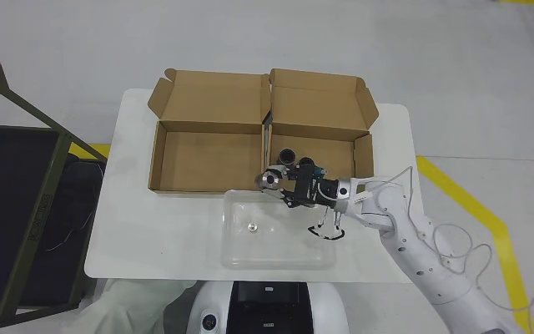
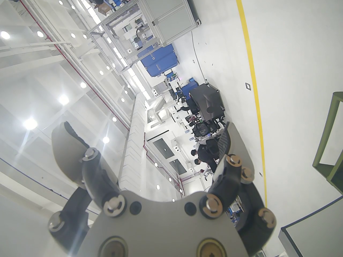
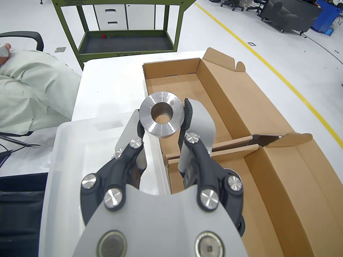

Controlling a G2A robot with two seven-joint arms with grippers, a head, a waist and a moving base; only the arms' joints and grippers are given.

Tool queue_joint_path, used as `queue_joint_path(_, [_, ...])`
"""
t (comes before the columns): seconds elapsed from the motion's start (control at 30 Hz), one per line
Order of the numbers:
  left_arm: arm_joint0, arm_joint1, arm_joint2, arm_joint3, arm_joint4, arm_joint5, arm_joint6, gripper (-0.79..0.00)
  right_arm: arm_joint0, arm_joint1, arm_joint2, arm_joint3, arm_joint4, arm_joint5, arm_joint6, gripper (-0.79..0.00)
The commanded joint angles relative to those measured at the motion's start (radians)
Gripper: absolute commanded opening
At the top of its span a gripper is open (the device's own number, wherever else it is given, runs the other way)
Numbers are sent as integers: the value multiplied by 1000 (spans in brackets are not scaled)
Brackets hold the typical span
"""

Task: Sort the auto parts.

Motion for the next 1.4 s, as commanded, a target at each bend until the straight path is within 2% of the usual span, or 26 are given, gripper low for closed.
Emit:
queue_joint_path(0.0, [0,0,0,0,0,0,0,0,0,0,0,0,0,0,0,-785])
queue_joint_path(0.3, [0,0,0,0,0,0,0,0,28,-14,-39,52,22,16,21,-785])
queue_joint_path(0.53, [0,0,0,0,0,0,0,0,141,-60,-145,186,72,45,25,-785])
queue_joint_path(0.8, [0,0,0,0,0,0,0,0,213,-104,-228,276,62,70,-11,-785])
queue_joint_path(1.37, [0,0,0,0,0,0,0,0,412,-265,-438,533,82,179,1,-785])
